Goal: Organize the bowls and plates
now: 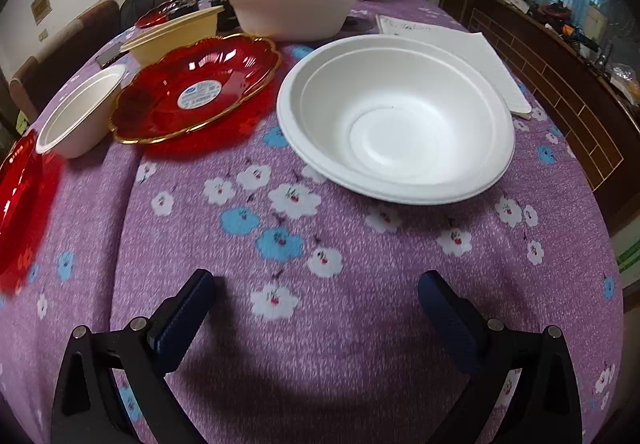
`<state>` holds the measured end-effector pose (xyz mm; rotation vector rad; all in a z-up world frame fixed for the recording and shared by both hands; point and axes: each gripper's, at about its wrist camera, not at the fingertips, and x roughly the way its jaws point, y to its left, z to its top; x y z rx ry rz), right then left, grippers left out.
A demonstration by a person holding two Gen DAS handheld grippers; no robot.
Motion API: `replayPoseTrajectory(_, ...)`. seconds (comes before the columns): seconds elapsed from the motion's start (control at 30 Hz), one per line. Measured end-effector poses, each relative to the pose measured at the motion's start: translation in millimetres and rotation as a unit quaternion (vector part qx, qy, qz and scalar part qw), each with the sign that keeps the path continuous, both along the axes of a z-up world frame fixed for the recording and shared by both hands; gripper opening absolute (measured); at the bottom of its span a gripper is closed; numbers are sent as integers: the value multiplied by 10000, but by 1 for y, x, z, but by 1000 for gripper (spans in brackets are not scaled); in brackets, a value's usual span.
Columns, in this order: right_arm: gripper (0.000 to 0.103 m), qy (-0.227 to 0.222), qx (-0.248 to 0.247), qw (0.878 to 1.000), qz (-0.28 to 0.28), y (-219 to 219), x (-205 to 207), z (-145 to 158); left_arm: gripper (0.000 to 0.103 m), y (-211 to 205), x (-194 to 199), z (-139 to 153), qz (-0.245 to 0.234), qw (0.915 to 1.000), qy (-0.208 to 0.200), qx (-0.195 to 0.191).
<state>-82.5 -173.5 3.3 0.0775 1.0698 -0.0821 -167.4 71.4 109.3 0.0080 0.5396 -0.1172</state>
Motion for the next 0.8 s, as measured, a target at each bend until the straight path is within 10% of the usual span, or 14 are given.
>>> replayPoseTrajectory(0.2,102,-554,70,9976,416,18,-21,28,102,63,12,28,401,9970,-7,-656)
replayPoseTrajectory(0.5,102,-1526,587,9753,1488,91,-26,77,103,161,-5,51,1464,9848,-801,-487)
replayPoseTrajectory(0.8,99,-814,1526,9646,1990,177,25,62,103,230,55,4,1733,9778,719,-932)
